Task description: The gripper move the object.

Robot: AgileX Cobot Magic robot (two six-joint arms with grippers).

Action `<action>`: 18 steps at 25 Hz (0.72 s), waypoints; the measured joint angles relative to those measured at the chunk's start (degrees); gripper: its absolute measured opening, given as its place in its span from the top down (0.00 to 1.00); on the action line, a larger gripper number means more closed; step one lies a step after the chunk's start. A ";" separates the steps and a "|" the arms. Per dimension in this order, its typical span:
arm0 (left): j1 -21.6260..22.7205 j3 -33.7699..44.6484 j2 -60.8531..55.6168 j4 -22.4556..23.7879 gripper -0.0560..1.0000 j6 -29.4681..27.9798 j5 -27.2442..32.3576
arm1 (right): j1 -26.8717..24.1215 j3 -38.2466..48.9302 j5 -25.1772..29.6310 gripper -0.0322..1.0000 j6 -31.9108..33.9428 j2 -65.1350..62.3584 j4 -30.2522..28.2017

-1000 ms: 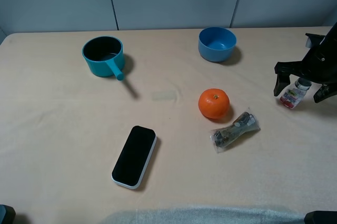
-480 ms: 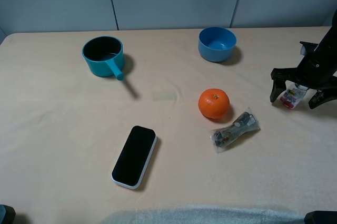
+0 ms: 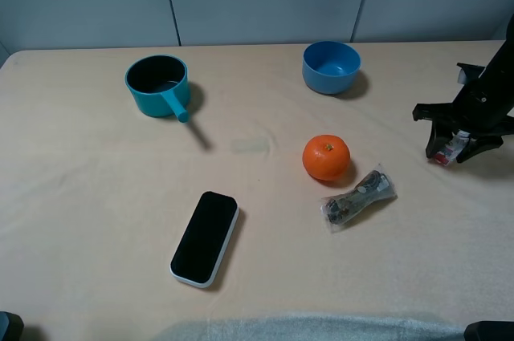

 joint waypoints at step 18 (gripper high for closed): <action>0.00 0.00 0.00 0.00 0.01 -0.05 0.00 | 0.00 -0.18 0.19 0.67 -0.11 -0.05 0.01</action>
